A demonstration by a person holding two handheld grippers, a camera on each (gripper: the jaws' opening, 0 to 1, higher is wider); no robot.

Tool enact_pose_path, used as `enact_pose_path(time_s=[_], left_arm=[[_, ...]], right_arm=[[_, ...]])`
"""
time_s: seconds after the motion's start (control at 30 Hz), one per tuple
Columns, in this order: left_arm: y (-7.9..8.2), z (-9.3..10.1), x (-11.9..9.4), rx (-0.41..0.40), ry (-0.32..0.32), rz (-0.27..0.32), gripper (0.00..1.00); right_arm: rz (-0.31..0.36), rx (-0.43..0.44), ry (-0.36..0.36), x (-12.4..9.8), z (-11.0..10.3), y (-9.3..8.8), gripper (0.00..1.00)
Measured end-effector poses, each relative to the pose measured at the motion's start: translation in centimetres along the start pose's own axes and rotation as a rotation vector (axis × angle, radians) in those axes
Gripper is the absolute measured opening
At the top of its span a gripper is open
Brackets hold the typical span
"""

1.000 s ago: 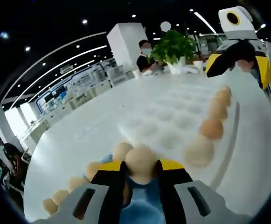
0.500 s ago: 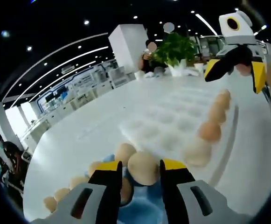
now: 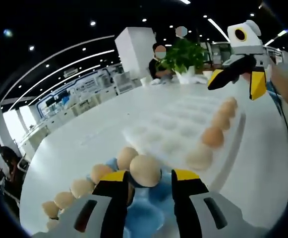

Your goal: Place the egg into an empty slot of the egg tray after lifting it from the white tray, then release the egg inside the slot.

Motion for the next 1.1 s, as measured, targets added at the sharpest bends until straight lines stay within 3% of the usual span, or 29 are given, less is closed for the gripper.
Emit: enact_pose_path(time_s=[0.47, 0.63, 0.83, 0.9, 0.93, 1.1], left_arm=[[0.4, 1.3, -0.5, 0.004, -0.041, 0.01, 0.35], [0.4, 2.6, -1.0, 0.011, -0.085, 0.003, 0.33], [0.0, 2.7, -0.5, -0.003, -0.104, -0.013, 0.33], [-0.6, 2.9, -0.2, -0.031, -0.134, -0.037, 0.31], [-0.4, 2.8, -0.1, -0.07, -0.143, -0.022, 0.31], [-0.4, 2.8, -0.2, -0.057, -0.143, -0.025, 0.31]], right_arm=[[-0.016, 0.017, -0.049, -1.7, 1.1, -1.1, 0.47], [-0.024, 0.018, -0.053, -1.8, 1.1, -1.5, 0.47], [-0.016, 0.016, -0.051, -1.7, 1.0, -1.1, 0.47], [-0.018, 0.013, -0.044, -1.5, 1.0, -0.9, 0.47], [-0.02, 0.009, -0.044, -1.4, 1.0, -0.8, 0.47], [-0.007, 0.005, -0.039, -1.1, 1.0, -0.2, 0.47]])
Point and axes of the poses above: the point that each gripper's makers call its tool centre point, and the gripper's own axes: x roughly forward along the fingers, z roughly to its right, y roughly out of its top, the point moved 3 cm from there along -x, roughly backward along the fingers, and after that the axes turned 7 degrees about z, right-handed, at the moved point
